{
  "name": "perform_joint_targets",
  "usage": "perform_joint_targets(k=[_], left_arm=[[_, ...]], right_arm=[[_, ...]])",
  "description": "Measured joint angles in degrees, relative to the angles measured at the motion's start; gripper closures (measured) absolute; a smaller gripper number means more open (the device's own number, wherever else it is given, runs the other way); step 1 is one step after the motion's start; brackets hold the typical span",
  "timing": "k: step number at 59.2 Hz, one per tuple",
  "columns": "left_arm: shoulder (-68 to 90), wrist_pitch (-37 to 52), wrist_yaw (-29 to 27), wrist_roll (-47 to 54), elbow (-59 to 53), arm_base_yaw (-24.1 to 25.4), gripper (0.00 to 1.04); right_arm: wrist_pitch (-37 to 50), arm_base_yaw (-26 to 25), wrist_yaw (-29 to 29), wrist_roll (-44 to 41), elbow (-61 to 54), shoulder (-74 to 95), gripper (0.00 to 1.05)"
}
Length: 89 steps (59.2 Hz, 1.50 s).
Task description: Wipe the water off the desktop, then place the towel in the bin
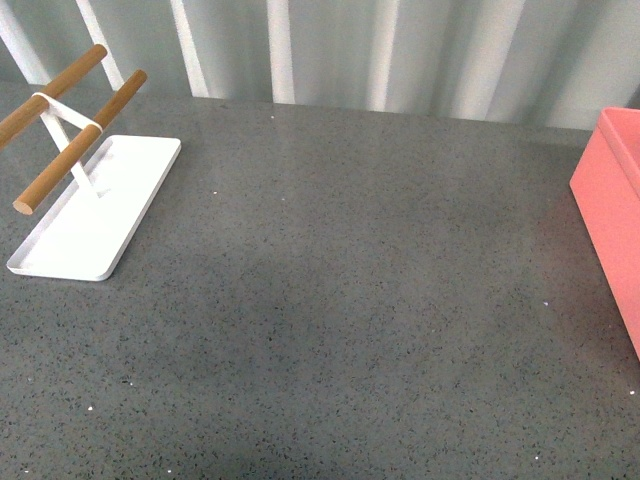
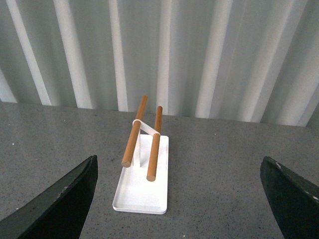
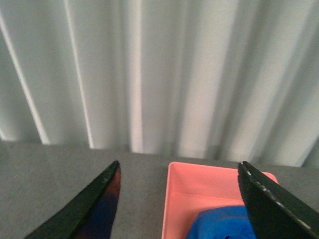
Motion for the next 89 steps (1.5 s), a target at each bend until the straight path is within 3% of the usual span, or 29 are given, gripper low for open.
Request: perform_joint_targets(k=[12,19,67,89], left_arm=[[0.0,0.0,-0.02,0.0,0.0,0.0,0.07],[0.0,0.0,0.0,0.0,0.0,0.0,0.07],[0.0,0.0,-0.02,0.0,0.0,0.0,0.07],[0.0,0.0,0.0,0.0,0.0,0.0,0.07]], right_arm=[[2.08,1.77,0.26,1.36,-7.85,-4.83,0.75],[2.05,1.84,0.26,1.36,-11.32,-8.98,1.02],[-5.62,1.84,0.26,1.79,-19.37,-26.47,1.01],[-13.92,1.84,0.28,1.86,-19.34,-34.64,1.01]])
